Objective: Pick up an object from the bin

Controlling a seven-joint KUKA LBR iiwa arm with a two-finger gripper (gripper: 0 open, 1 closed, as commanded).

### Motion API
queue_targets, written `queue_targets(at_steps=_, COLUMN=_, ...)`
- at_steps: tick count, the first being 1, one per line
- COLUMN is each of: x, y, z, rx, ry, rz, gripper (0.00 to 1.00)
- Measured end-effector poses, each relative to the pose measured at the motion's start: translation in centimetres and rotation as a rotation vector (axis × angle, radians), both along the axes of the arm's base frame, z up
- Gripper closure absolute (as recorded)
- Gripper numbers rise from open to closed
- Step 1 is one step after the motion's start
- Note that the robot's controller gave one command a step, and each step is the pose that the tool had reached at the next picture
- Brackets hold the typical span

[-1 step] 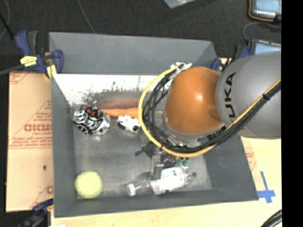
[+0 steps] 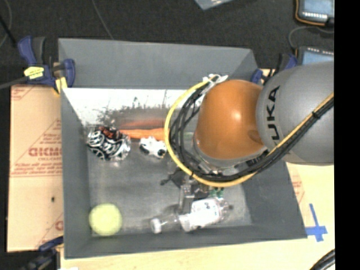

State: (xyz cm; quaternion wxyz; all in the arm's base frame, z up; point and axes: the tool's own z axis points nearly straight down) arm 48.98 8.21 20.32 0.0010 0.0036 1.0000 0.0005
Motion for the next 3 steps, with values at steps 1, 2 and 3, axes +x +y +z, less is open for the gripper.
queue_targets(at_steps=1, x=0.4, y=-1.2, z=2.0, rx=0.000, ry=0.001, rz=0.007, gripper=0.00)
queue_targets(at_steps=2, x=0.5, y=-1.8, z=2.7, rx=0.000, ry=-0.004, rz=0.011, gripper=0.00)
queue_targets(at_steps=3, x=1.6, y=-2.0, z=-2.9, rx=0.000, ry=-0.010, rz=0.060, gripper=0.00)
